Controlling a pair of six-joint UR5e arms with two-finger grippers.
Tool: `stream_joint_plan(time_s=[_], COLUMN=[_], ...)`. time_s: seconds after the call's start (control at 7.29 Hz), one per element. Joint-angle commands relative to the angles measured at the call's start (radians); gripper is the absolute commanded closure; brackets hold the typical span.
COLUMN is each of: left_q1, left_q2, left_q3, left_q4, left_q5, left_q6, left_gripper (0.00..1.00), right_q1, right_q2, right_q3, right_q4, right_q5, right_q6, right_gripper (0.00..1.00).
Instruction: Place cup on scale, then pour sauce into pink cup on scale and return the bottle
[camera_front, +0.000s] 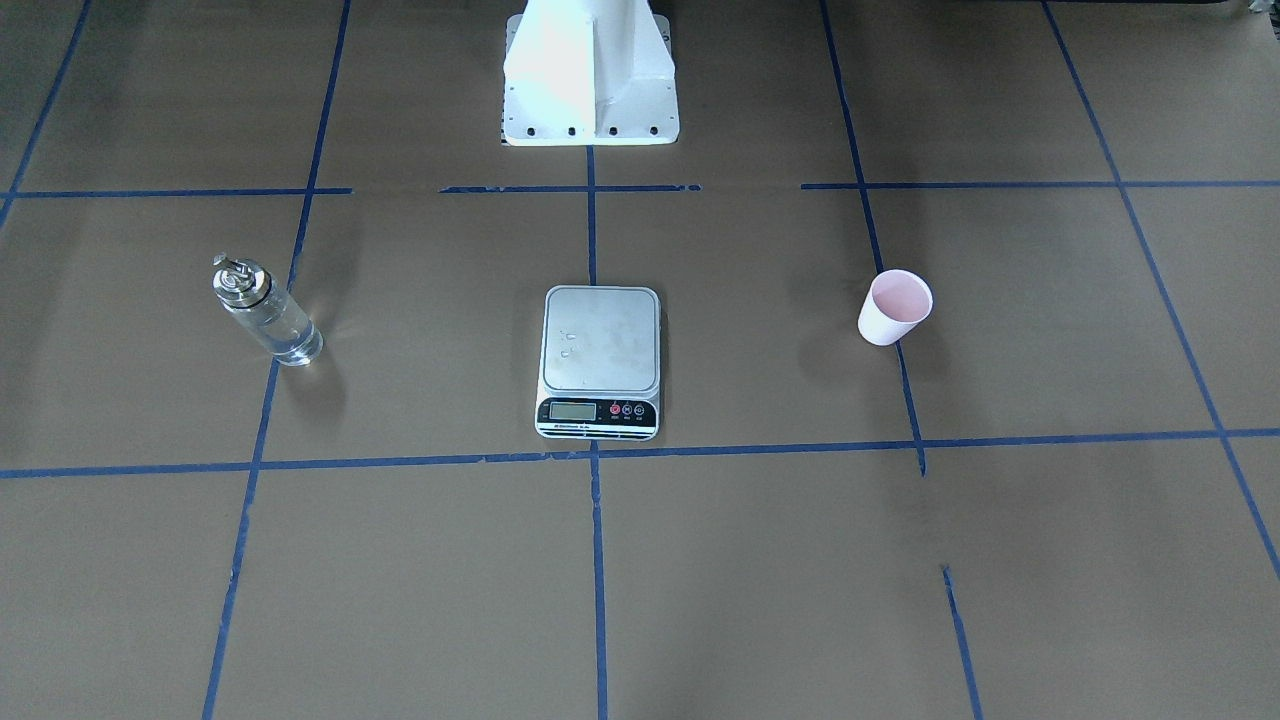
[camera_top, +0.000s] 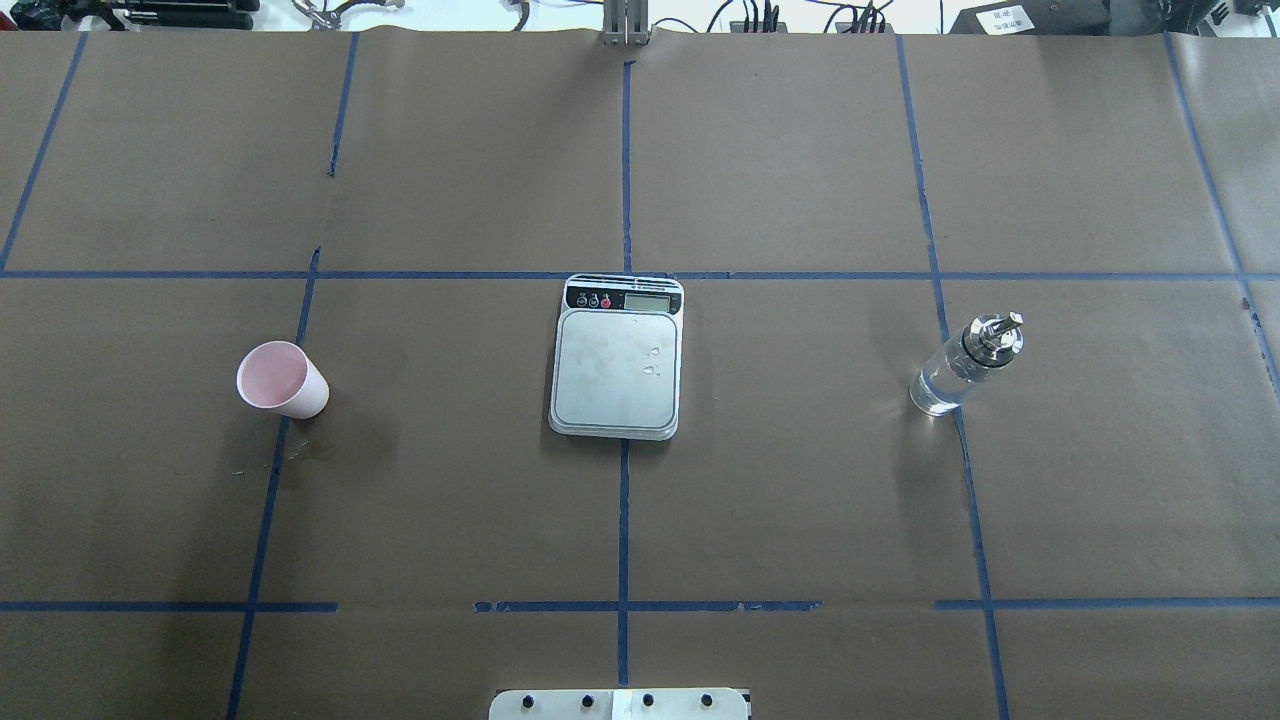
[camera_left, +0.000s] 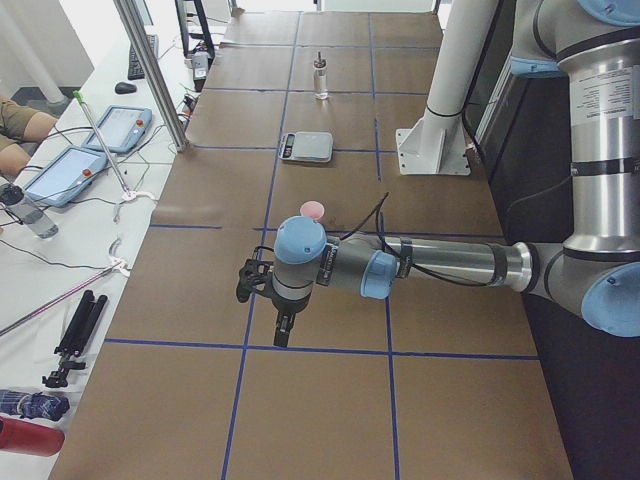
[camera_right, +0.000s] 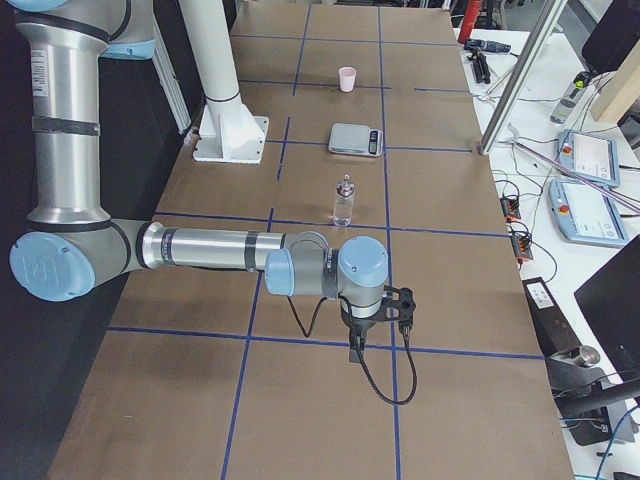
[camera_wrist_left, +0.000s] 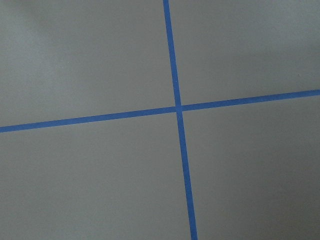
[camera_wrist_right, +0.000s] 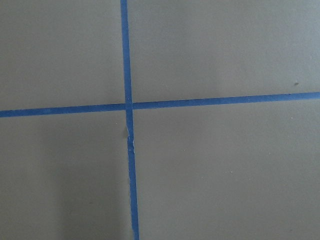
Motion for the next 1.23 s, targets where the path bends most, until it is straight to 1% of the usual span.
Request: stream_joint_plan(time_s=[0.0,0.14,0.41,0.55,0.69,0.82,0.96,1.1], left_q1=[0.0,0.0,0.004,0.006,0.006,0.018,0.068,0.102], left_q2=[0.0,0.0,-0.023,-0.073,-0.106,-0.147,-0.156,-0.16], left_q3=[-0.004,-0.007,-0.037,-0.043,-0.078,-0.08,-0.092,-0.108], left_q4=[0.001,0.0,0.003,0.009,0.005,-0.005,-0.043,-0.046], left_q5=[-0.001,-0.001,0.002,0.001,-0.001,-0.026,-0.066,-0.102], left_q6=[-0.002,-0.002,-0.002,-0.003,-0.002,0.001,-0.012,-0.07], left_gripper=[0.0,0.0,0.0,0.0,0.0,0.0,0.0,0.0], right_q1=[0.0,0.0,-0.002,-0.021,-0.037,-0.052,-0.064,-0.075], right_q2=[0.003,0.003,0.006,0.057,0.083,0.086,0.086,0.089], right_q3=[0.008,0.014,0.017,0.02,0.034,0.037,0.035,0.037], right_q4=[0.0,-0.001,0.0,-0.001,0.0,0.0,-0.001,-0.001], right_q5=[-0.001,0.003,0.064,0.069,0.071,0.072,0.072,0.074], right_q6=[0.003,0.006,0.006,0.015,0.016,0.016,0.016,0.016], right_gripper=[0.0,0.0,0.0,0.0,0.0,0.0,0.0,0.0])
